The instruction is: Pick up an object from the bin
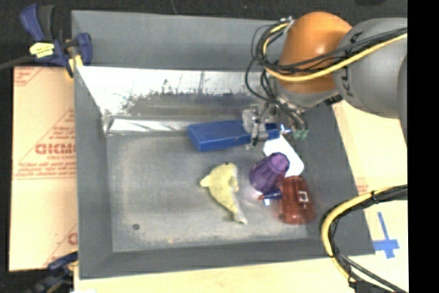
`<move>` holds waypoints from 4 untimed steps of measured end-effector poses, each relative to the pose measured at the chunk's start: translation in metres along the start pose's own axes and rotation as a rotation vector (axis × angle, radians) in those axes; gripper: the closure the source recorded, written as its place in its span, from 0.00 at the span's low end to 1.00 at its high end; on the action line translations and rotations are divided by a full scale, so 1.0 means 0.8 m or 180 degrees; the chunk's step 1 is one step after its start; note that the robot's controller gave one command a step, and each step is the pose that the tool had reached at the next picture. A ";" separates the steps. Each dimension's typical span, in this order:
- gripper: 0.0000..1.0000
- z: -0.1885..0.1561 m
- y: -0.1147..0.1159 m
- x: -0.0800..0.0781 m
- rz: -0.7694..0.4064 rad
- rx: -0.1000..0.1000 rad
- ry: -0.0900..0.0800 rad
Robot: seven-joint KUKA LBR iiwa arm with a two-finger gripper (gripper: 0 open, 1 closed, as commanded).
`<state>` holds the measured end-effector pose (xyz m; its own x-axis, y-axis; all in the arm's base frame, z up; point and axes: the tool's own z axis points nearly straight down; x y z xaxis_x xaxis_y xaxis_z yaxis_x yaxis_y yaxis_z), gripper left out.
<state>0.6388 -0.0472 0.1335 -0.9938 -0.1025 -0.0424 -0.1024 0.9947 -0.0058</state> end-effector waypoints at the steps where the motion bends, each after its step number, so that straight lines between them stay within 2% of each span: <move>1: 1.00 -0.037 -0.008 -0.012 -0.0087 0.0009 -0.0028; 2: 1.00 -0.113 -0.008 -0.008 0.0078 -0.0003 -0.0004; 3: 1.00 -0.070 0.000 -0.014 0.0045 0.0007 -0.0036; 4: 1.00 0.005 -0.003 -0.004 -0.0291 0.0012 -0.0055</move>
Offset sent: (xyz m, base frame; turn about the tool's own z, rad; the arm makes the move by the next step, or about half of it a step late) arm -0.0027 -0.0068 0.2073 0.1190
